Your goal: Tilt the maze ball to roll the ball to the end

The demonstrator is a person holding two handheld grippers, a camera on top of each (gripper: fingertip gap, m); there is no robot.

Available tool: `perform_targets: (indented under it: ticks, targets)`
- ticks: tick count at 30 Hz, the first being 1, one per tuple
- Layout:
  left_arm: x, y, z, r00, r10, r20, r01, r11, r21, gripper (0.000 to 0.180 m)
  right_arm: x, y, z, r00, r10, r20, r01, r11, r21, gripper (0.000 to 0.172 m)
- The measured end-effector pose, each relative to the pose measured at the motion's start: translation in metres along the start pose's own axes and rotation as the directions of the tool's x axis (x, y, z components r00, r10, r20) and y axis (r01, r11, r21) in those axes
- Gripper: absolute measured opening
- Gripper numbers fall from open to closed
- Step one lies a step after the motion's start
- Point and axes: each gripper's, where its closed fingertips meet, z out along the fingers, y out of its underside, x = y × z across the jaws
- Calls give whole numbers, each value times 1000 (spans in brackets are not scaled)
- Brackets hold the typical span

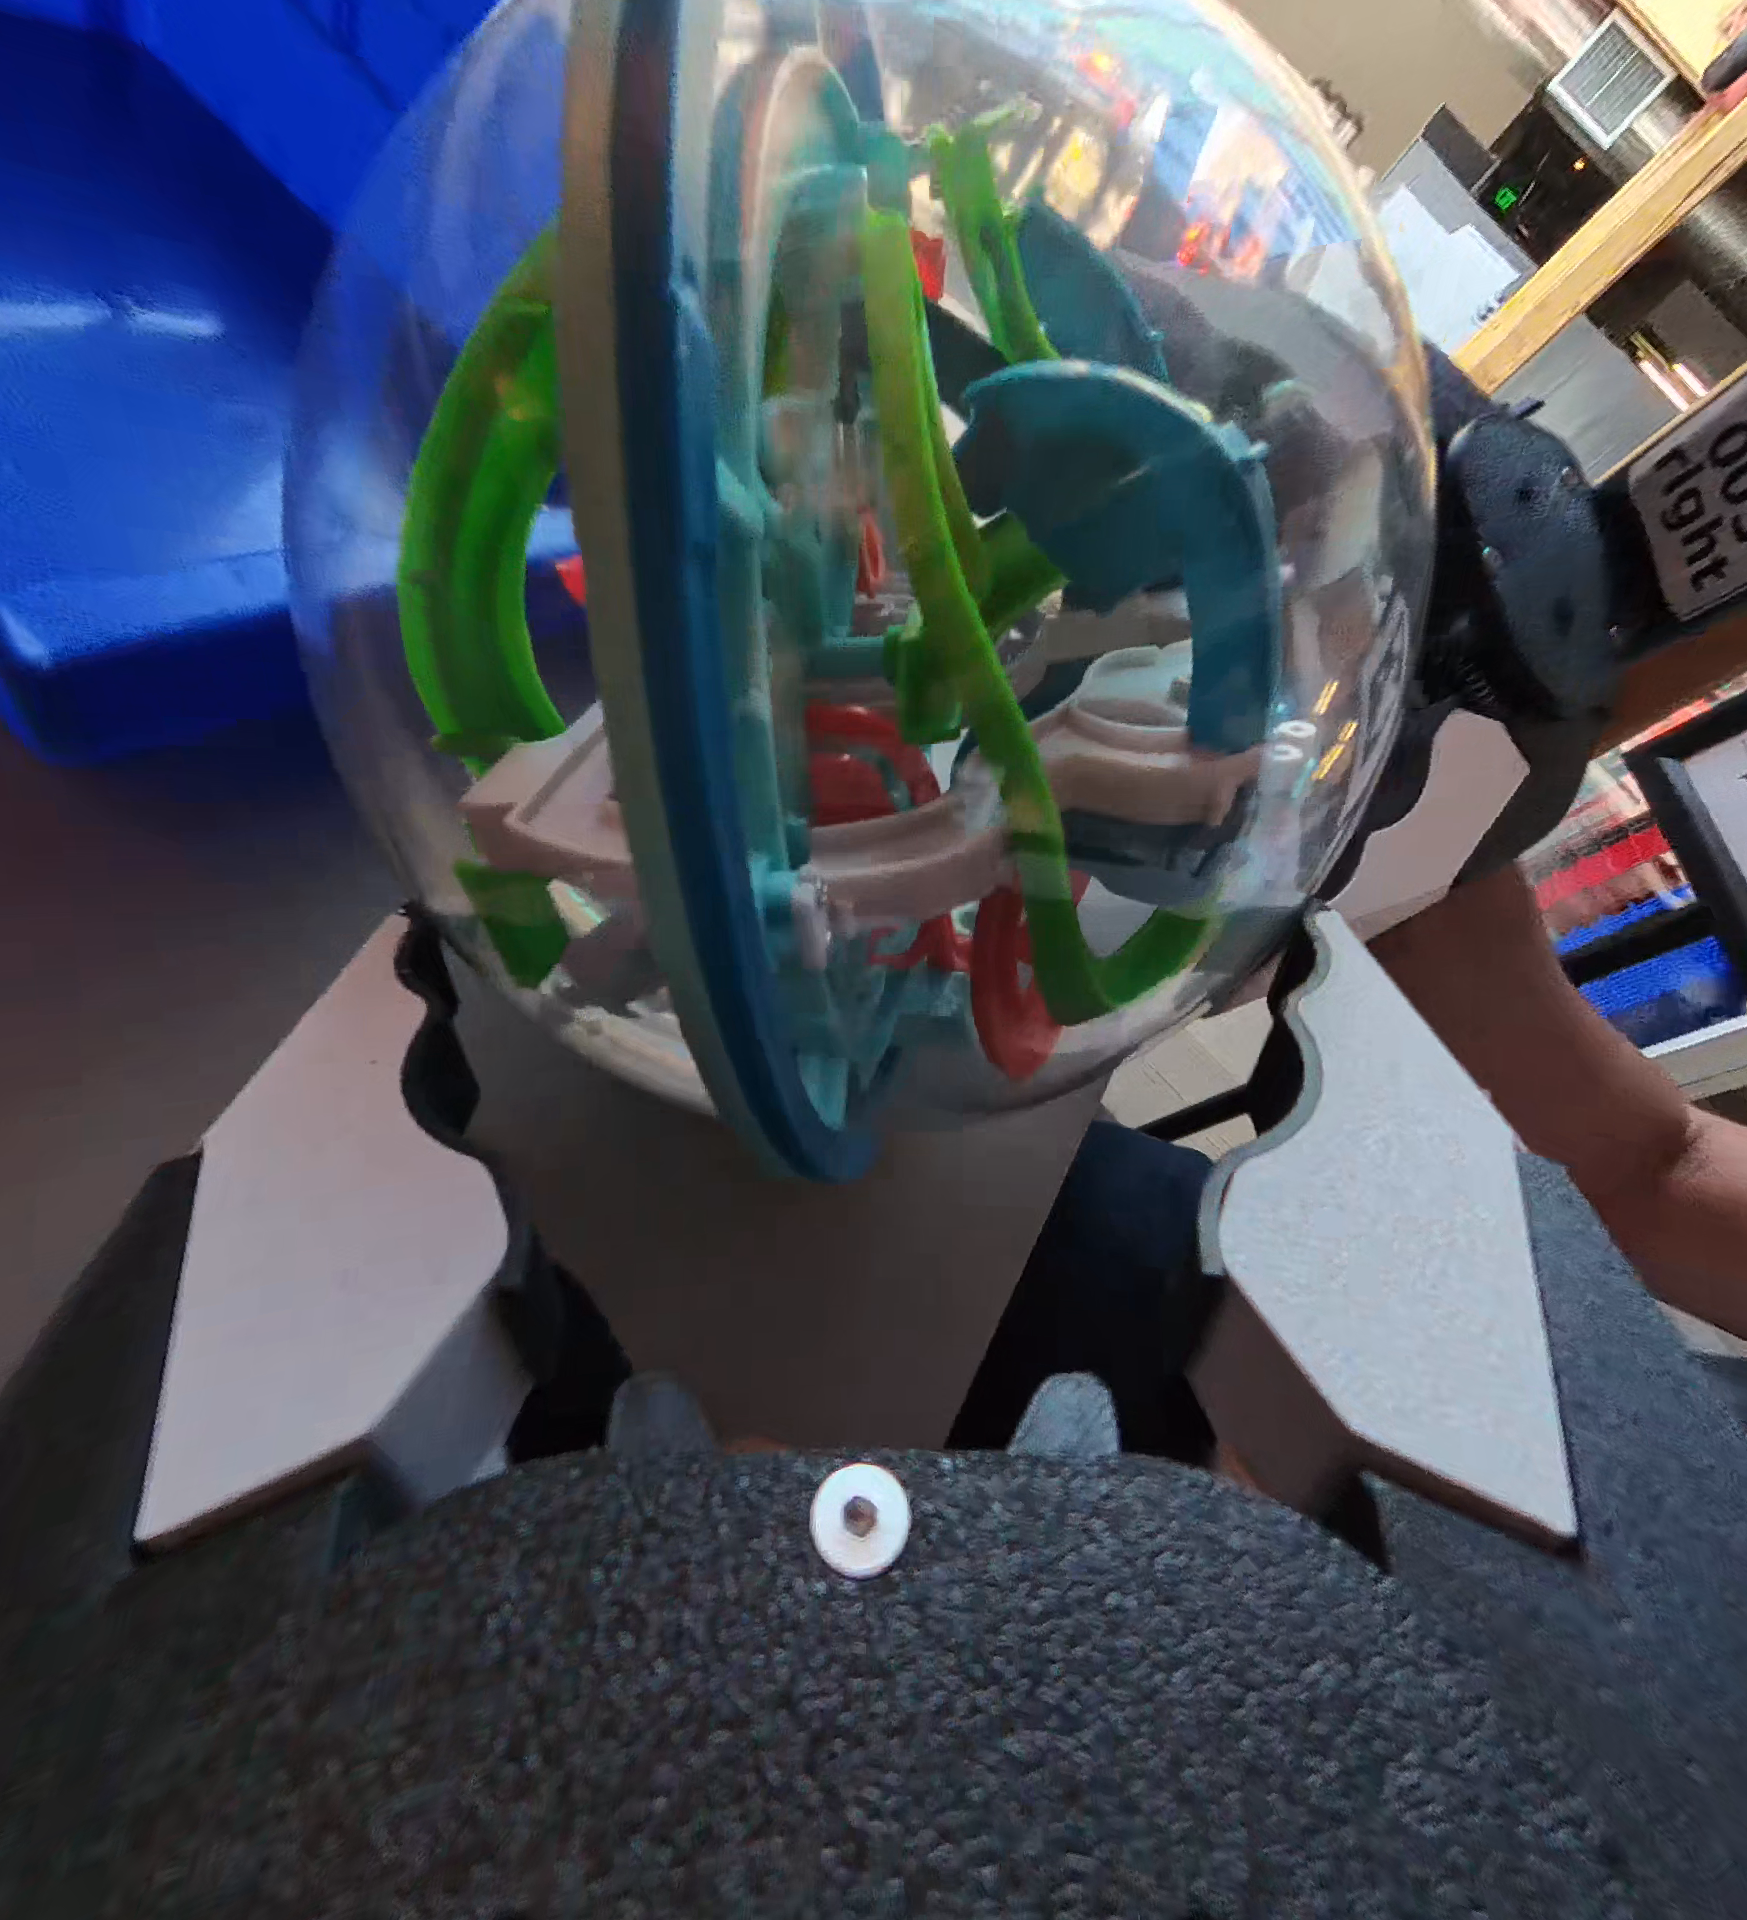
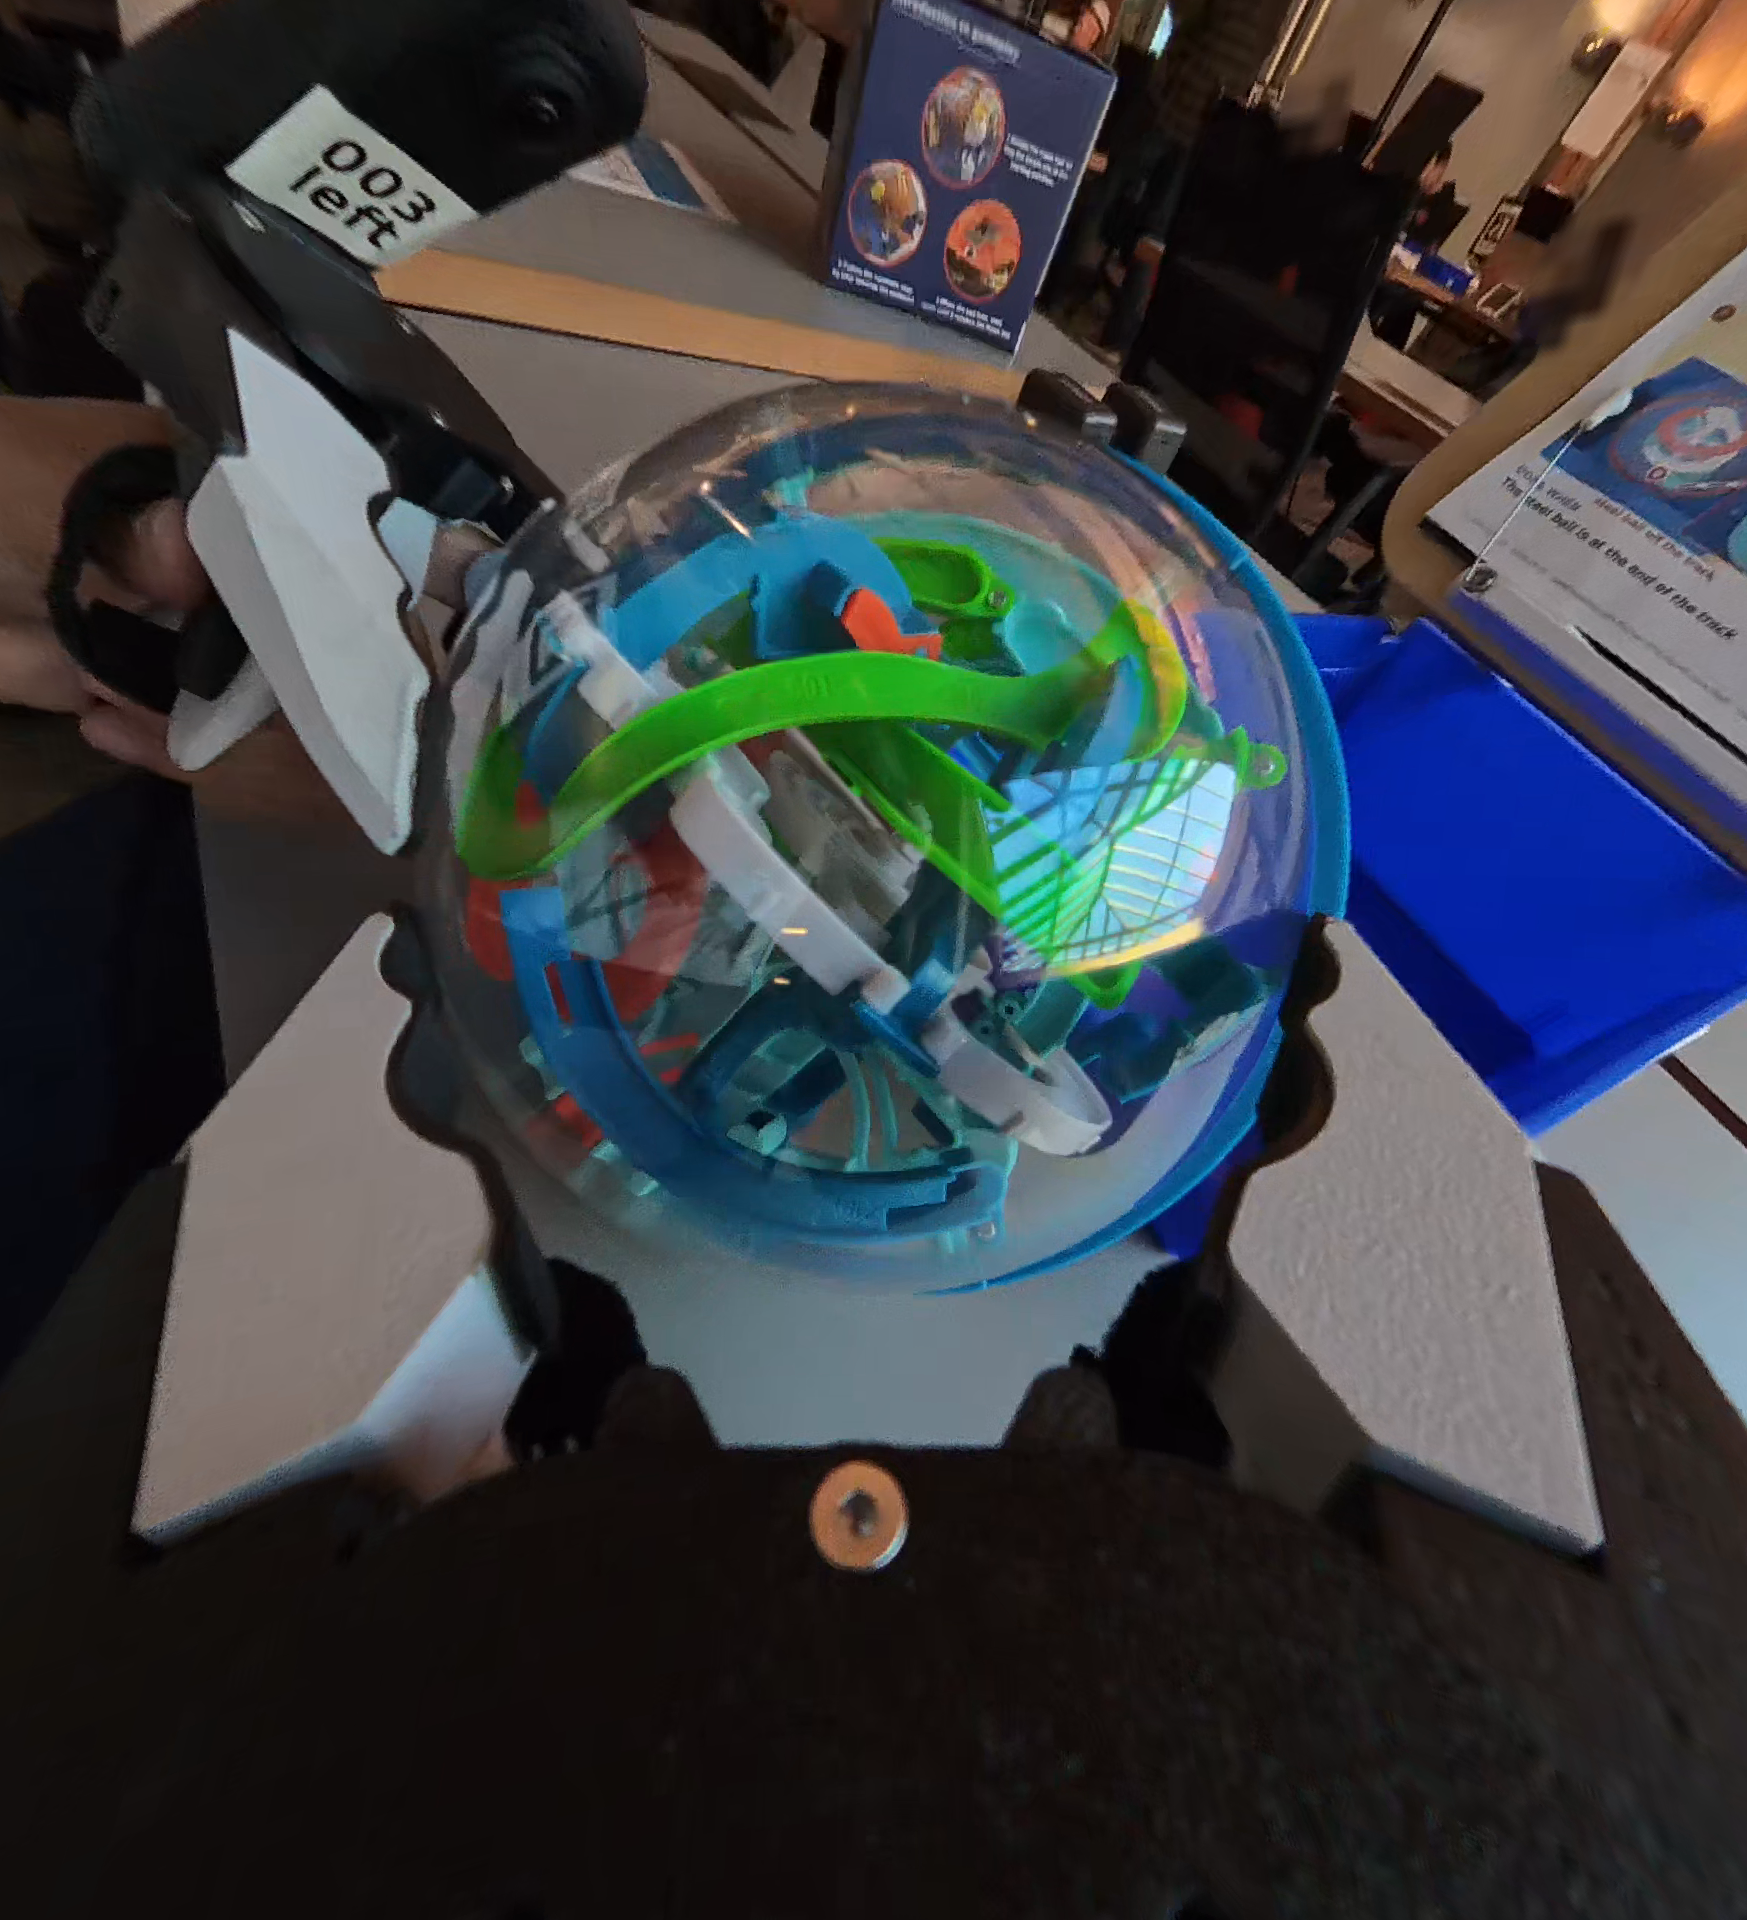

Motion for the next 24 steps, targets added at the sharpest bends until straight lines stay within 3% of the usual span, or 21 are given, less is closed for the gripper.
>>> perform_targets:
  ticks: [2,6,9,11,13,17,20,24]
  targets:
    - [18,-19,-12,997,74,31,-76,996,46,150,1,-20,-11,999,-32,-29,33,999,11,154]
    - [85,-66,-55,944,301,132,-319,936,147,149,-7,-95,-57,983,-134,-125,152,977,147,154]
    - [139,-88,-90,786,546,291,-605,777,175,149,-26,-148,-98,910,-309,-276,368,909,195,153]
    - [171,-96,-109,673,639,373,-730,654,198,149,-42,-175,-122,835,-399,-380,496,845,202,153]
    - [196,-99,-124,594,686,421,-801,552,231,149,-57,-196,-142,775,-443,-450,577,787,219,153]
    - [222,-100,-140,467,728,501,-883,411,226,149,-75,-216,-162,678,-493,-545,682,700,215,153]
    - [229,-100,-145,435,735,520,-899,384,211,149,-79,-220,-167,660,-492,-567,696,684,217,153]
    - [229,-98,-147,447,743,498,-894,392,218,149,-84,-224,-169,653,-494,-574,708,668,230,153]
